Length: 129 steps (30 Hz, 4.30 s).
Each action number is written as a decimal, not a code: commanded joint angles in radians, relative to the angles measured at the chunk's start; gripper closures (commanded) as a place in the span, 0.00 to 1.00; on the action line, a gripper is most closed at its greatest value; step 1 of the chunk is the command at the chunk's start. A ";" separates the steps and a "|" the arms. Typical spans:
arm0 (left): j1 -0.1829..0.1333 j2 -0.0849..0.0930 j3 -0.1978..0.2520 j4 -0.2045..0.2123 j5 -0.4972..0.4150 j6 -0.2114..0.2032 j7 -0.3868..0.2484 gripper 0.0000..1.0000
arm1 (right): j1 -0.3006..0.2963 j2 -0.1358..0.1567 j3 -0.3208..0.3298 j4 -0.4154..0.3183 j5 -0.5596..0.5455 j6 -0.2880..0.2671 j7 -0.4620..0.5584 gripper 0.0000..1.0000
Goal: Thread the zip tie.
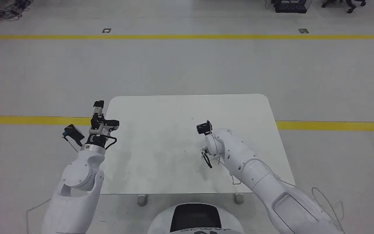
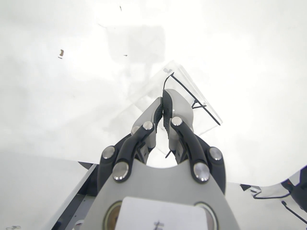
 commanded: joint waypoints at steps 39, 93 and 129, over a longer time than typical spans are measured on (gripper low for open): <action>0.000 0.000 0.000 0.000 0.000 0.000 0.000 0.00 | -0.266 0.206 0.575 -0.208 0.848 -0.628 0.169 1.00; 0.000 0.000 0.000 0.000 0.000 0.000 0.000 0.00 | -0.383 0.252 0.633 -0.344 1.269 -0.628 0.158 1.00; 0.060 -0.012 0.190 -0.038 0.086 0.029 -0.172 0.00 | -0.619 0.220 0.574 -0.564 1.284 -0.628 -0.335 1.00</action>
